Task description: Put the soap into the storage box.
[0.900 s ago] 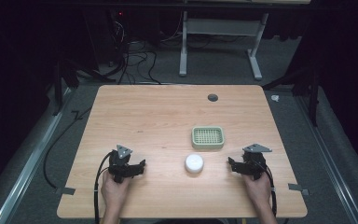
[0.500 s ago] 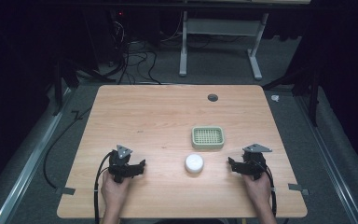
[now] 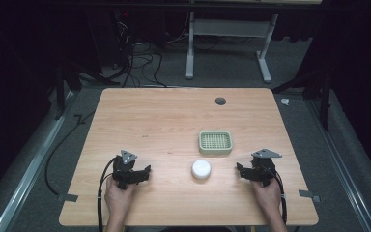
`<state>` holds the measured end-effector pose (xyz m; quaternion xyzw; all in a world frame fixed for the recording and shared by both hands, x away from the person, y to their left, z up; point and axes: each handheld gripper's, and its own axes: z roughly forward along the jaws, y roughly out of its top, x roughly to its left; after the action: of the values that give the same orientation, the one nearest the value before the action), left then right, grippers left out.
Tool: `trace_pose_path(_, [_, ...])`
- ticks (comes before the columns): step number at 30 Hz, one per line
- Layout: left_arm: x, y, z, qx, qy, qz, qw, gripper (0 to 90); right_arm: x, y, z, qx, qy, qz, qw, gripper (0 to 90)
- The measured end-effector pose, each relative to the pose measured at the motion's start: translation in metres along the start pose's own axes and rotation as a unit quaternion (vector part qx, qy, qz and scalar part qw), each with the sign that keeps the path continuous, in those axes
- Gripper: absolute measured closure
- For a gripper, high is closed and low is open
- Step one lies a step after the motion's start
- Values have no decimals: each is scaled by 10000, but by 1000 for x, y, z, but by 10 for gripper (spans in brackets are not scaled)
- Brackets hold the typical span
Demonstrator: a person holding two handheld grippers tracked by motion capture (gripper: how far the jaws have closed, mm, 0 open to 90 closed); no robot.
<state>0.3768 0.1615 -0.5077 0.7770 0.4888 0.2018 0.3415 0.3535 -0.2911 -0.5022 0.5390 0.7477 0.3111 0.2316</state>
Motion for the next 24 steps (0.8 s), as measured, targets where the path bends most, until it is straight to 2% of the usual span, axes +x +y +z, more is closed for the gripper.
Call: trace_pose_path(24, [0, 0, 0, 1, 0, -1, 10000, 162, -3, -1, -3, -35, 81, 17, 10000, 222])
